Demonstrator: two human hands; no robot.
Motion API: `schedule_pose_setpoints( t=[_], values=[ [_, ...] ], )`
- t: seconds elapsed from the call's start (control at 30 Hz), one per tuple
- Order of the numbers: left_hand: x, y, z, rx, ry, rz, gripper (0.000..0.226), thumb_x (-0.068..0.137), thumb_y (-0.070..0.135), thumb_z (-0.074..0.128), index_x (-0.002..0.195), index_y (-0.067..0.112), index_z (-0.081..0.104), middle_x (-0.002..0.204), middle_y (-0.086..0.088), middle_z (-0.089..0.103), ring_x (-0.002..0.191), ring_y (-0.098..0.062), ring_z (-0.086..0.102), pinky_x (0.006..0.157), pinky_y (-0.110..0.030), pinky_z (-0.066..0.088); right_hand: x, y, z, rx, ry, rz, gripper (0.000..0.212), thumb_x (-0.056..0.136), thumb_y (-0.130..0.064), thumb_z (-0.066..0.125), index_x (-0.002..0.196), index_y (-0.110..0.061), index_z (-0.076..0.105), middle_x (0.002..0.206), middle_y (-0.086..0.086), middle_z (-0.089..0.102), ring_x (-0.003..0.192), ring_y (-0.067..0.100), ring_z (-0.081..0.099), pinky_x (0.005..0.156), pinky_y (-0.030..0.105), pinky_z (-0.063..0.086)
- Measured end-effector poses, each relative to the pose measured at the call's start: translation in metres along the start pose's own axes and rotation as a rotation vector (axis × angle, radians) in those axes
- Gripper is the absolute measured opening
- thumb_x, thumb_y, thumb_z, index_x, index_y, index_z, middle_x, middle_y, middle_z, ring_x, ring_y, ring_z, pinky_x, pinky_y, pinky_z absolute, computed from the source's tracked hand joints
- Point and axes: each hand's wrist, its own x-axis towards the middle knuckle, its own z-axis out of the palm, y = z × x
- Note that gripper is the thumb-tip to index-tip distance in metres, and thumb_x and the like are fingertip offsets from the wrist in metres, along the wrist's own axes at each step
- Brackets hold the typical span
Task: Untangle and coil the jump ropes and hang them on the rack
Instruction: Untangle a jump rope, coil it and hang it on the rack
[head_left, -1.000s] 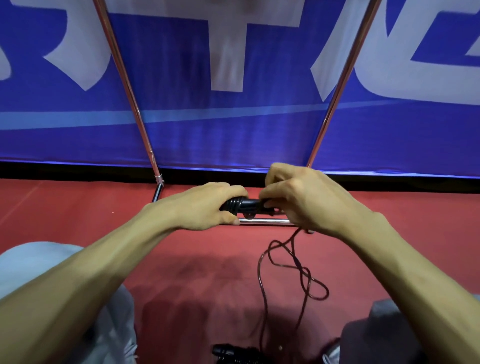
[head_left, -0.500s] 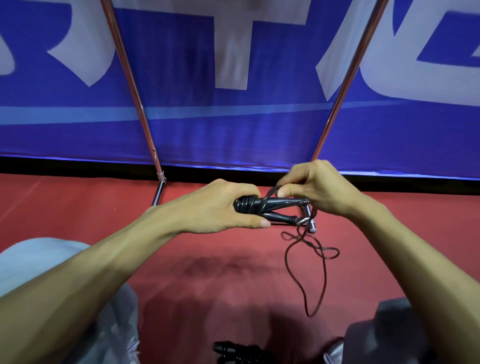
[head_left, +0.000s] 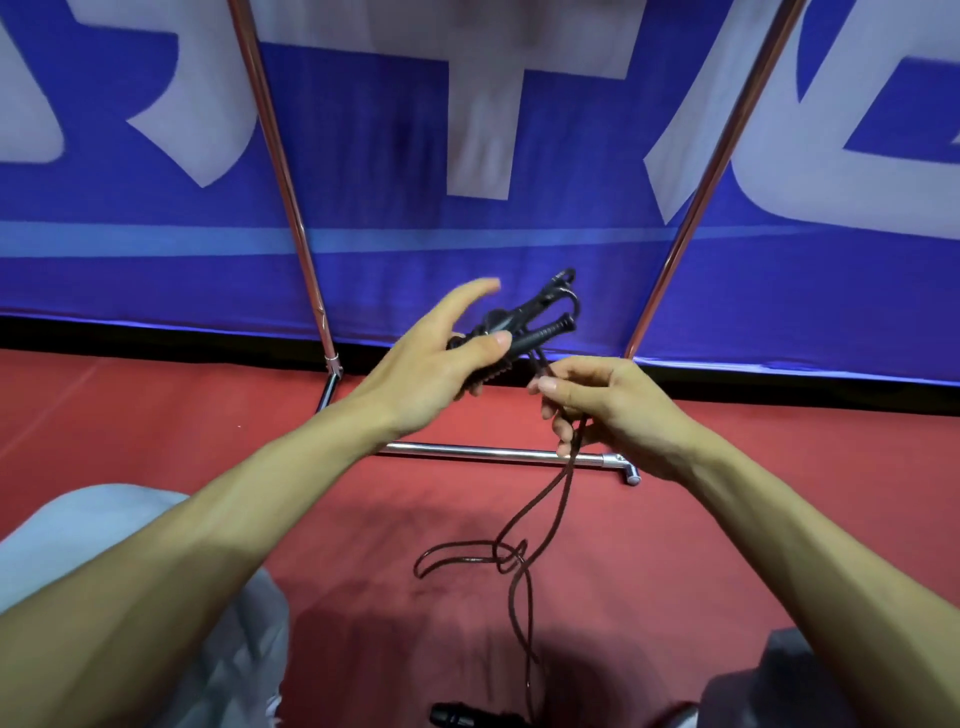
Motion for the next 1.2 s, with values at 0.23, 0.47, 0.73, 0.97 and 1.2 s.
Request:
schedule_pose_setpoints(
  t=[0.23, 0.47, 0.73, 0.97, 1.2],
  values=[
    [0.008, -0.014, -0.001, 0.364, 0.181, -0.036, 0.024, 0.095, 0.039, 0.055, 0.119, 0.040, 0.056, 0.073, 0.010, 0.061, 0.071, -0.019, 0.057, 0.070, -0.033, 0.043, 0.006, 0.010, 0.012, -0.100, 0.056, 0.097, 0.014, 0.094, -0.012, 0.058, 0.107, -0.009, 0.056, 0.067, 0.007, 0.058, 0.040, 0.011, 0.038, 0.037, 0.020, 0.033],
    [0.013, -0.025, -0.008, 0.785, 0.136, -0.162, 0.036, 0.095, 0.044, 0.055, 0.123, 0.024, 0.044, 0.104, -0.001, 0.057, 0.102, -0.031, 0.057, 0.079, -0.039, 0.040, -0.009, 0.014, 0.021, -1.181, -0.116, -0.238, 0.018, 0.098, -0.036, 0.046, 0.090, -0.021, 0.051, 0.080, -0.001, 0.061, 0.080, 0.028, 0.056, 0.066, 0.036, 0.043],
    [0.006, -0.021, -0.005, 0.896, -0.126, -0.025, 0.034, 0.095, 0.034, 0.058, 0.122, 0.028, 0.036, 0.104, -0.002, 0.048, 0.090, -0.029, 0.057, 0.074, -0.038, 0.039, -0.011, -0.008, 0.003, -1.323, 0.246, -0.760, 0.031, 0.095, -0.041, 0.039, 0.100, -0.023, 0.064, 0.085, -0.007, 0.063, 0.066, 0.021, 0.062, 0.043, 0.025, 0.033],
    [-0.003, -0.022, 0.010, 1.041, -0.328, 0.085, 0.064, 0.070, 0.068, 0.069, 0.115, 0.034, 0.039, 0.096, 0.005, 0.049, 0.089, -0.021, 0.054, 0.070, -0.035, 0.041, -0.008, -0.013, -0.003, -1.279, 0.332, -0.775, 0.032, 0.091, -0.046, 0.044, 0.092, -0.024, 0.068, 0.076, -0.005, 0.052, 0.051, 0.023, 0.050, 0.038, 0.021, 0.024],
    [-0.011, -0.017, 0.020, 0.859, -0.237, 0.316, 0.045, 0.076, 0.070, 0.059, 0.097, 0.035, 0.040, 0.087, 0.011, 0.054, 0.077, -0.014, 0.053, 0.068, -0.031, 0.043, -0.001, -0.017, -0.029, -1.107, 0.258, -0.507, 0.034, 0.087, -0.059, 0.048, 0.100, -0.035, 0.068, 0.081, -0.006, 0.062, 0.076, 0.020, 0.059, 0.063, 0.041, 0.051]
  ],
)
